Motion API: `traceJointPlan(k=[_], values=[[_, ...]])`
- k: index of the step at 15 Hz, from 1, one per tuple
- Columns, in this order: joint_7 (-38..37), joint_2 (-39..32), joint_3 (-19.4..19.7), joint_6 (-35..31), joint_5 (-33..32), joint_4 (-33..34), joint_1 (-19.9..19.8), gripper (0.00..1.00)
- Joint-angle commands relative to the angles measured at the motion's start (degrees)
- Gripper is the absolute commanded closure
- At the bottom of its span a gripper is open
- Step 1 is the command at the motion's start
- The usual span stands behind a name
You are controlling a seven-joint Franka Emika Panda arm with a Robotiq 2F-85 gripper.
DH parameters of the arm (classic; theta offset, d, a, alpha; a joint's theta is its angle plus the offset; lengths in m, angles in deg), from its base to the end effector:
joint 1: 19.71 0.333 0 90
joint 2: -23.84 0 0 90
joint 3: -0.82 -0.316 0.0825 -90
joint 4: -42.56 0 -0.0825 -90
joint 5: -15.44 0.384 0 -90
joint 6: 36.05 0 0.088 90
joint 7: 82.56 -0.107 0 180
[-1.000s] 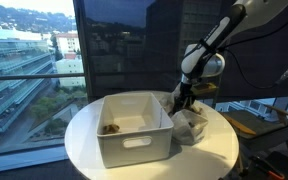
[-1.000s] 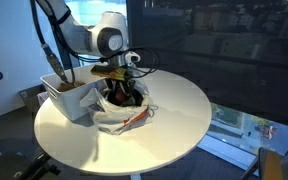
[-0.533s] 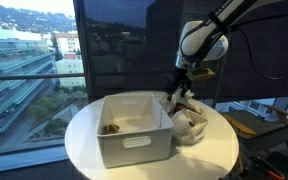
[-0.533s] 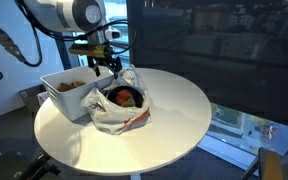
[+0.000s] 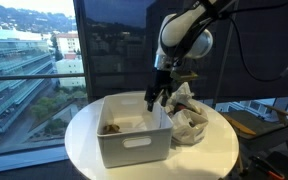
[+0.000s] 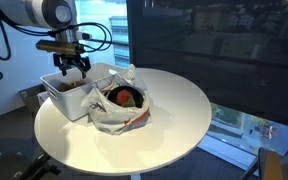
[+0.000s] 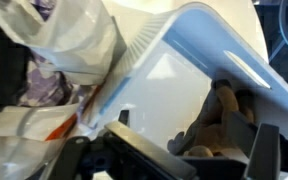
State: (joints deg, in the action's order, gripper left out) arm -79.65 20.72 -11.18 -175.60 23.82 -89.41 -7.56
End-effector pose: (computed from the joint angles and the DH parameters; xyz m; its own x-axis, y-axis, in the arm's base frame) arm 0.4791 0.2151 0.3311 0.9332 0.3508 0.0776 0.3577 -0.9273 -0.1104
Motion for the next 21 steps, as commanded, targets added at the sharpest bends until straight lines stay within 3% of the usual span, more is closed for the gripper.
traceJointPlan(k=[1,5,10,12,21], values=[[0.2,-9.3,-2.4,0.7,0.1,8.6,2.1,0.0],[-0.7,-18.9,-3.2,-0.5,-0.9,15.2,3.4,0.0],[-1.7,-27.1,-3.7,-13.6,-0.3,19.9,4.6,0.0],[-1.8,-28.9,-5.0,-16.0,1.0,21.2,4.3,0.0],[-4.7,-33.9,-5.2,-15.8,0.2,21.8,5.0,0.0]])
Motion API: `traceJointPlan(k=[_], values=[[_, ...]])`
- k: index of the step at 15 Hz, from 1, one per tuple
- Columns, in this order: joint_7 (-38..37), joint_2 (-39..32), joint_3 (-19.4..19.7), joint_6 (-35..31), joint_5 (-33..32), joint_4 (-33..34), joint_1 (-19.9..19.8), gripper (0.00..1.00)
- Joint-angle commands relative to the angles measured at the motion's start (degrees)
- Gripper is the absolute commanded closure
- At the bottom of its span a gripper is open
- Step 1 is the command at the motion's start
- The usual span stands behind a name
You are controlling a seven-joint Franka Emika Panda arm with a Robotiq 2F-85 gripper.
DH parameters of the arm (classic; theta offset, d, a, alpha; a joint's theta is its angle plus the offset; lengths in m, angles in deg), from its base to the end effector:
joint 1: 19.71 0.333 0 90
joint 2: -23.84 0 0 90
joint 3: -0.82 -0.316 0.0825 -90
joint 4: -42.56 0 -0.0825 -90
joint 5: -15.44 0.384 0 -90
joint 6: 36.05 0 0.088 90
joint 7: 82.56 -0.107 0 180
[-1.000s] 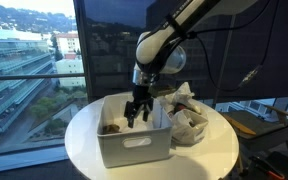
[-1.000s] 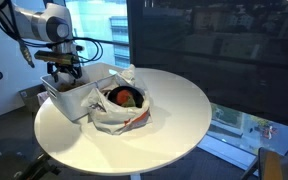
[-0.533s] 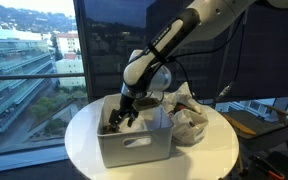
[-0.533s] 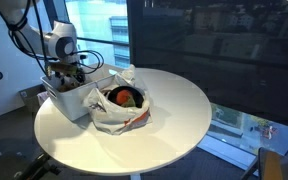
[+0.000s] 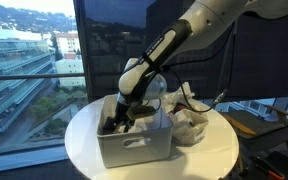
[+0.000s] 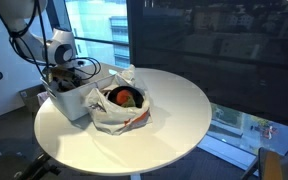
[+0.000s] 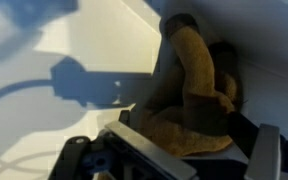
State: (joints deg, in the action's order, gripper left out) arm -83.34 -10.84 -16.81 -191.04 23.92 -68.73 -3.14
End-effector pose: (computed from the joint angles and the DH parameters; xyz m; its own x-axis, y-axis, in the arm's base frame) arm 0.5356 0.3463 0.1971 0.9235 0.3556 0.1440 0.3819 -0.8879 -0.2564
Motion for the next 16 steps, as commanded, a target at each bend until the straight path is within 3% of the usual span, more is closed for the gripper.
traceJointPlan(k=[1,3,4,5,14,16], values=[[-0.9,-2.8,0.3,-0.3,0.1,0.9,0.4,0.0],[0.1,-3.6,-1.4,1.3,1.3,0.8,-0.5,0.0],[0.8,-3.8,-2.0,1.1,1.3,0.5,-0.8,0.25],[1.2,-3.9,-2.3,0.2,1.0,0.1,-0.7,0.26],[0.4,-0.5,-0.8,-1.4,-1.6,-1.8,0.8,0.95],[-1.6,2.0,1.3,-0.3,-3.5,-2.7,2.3,0.96]])
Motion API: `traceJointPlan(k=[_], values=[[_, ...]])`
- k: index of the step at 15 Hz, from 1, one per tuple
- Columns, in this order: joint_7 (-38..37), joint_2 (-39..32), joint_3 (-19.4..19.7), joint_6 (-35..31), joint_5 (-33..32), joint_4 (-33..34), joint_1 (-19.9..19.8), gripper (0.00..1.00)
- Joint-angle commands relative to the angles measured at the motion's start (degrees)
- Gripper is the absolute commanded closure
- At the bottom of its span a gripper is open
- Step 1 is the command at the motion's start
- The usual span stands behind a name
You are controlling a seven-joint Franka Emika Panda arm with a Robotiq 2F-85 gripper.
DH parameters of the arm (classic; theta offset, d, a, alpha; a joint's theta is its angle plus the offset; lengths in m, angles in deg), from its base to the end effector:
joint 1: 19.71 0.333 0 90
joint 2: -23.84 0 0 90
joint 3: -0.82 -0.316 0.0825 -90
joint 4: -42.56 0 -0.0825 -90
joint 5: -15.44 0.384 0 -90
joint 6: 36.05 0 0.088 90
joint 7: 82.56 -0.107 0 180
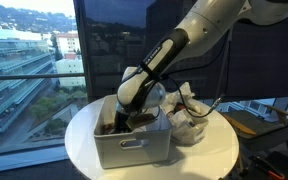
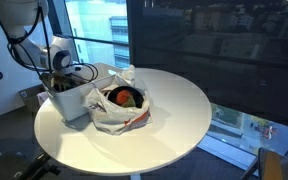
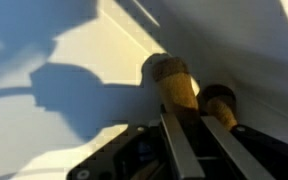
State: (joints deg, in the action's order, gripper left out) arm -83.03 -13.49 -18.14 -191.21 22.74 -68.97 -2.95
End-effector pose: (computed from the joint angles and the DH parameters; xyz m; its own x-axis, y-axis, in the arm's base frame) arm 0.5191 0.3581 0.1705 0.9117 0.3972 0.1048 0.4106 -0.8729 -0.2635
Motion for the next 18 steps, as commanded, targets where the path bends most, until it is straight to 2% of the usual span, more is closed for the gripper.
traceJointPlan(k=[1,3,6,9,14,18], values=[[-3.0,6.1,3.9,0.8,-3.6,-3.1,2.9,0.94],[-4.9,9.1,6.5,0.4,-6.6,-4.6,4.5,0.94],[-6.1,14.3,7.4,0.7,-8.1,-7.0,4.2,0.94],[-5.0,20.7,6.0,0.5,-6.3,-10.4,2.0,0.93],[-7.6,34.1,7.0,-1.6,-6.9,-17.6,0.3,0.94],[-9.1,45.1,7.4,-1.5,-2.9,-23.1,-2.6,0.93]])
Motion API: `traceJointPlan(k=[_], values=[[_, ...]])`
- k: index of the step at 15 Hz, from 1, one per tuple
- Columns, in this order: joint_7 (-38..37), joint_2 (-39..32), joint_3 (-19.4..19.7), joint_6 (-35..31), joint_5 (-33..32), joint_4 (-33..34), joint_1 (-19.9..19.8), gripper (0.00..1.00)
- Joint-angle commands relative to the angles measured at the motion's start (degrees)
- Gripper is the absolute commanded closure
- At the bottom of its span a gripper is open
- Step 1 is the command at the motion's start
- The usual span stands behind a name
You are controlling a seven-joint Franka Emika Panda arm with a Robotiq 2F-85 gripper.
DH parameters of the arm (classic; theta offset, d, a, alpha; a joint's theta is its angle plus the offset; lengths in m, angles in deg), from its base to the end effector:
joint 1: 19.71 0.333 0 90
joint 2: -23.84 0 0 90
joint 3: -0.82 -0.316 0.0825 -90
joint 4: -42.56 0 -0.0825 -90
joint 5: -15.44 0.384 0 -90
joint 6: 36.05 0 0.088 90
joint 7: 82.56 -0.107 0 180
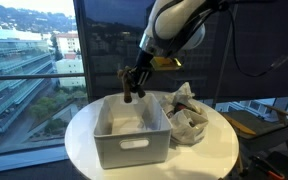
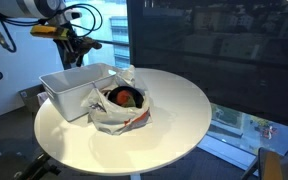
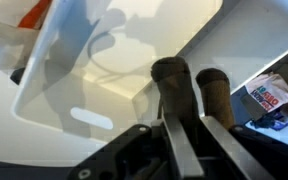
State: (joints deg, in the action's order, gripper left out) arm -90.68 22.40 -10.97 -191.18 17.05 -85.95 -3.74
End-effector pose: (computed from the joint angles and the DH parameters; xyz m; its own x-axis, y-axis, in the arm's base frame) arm 0.4987 0.2610 0.4044 0.8687 0.2667 0.4175 0.3301 -0.9400 -0.0865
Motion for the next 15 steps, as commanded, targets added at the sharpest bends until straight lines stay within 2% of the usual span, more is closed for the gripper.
traceJointPlan(k=[1,7,10,15], values=[[-1.8,11.7,0.7,-1.6,3.6,-7.5,-2.6,0.93],[-3.2,23.7,5.1,-0.9,8.7,-15.7,-7.0,0.93],[-4.2,28.5,7.1,0.8,9.2,-20.3,-9.6,0.93],[-2.9,32.4,11.4,4.5,10.6,-25.7,-12.4,0.93]])
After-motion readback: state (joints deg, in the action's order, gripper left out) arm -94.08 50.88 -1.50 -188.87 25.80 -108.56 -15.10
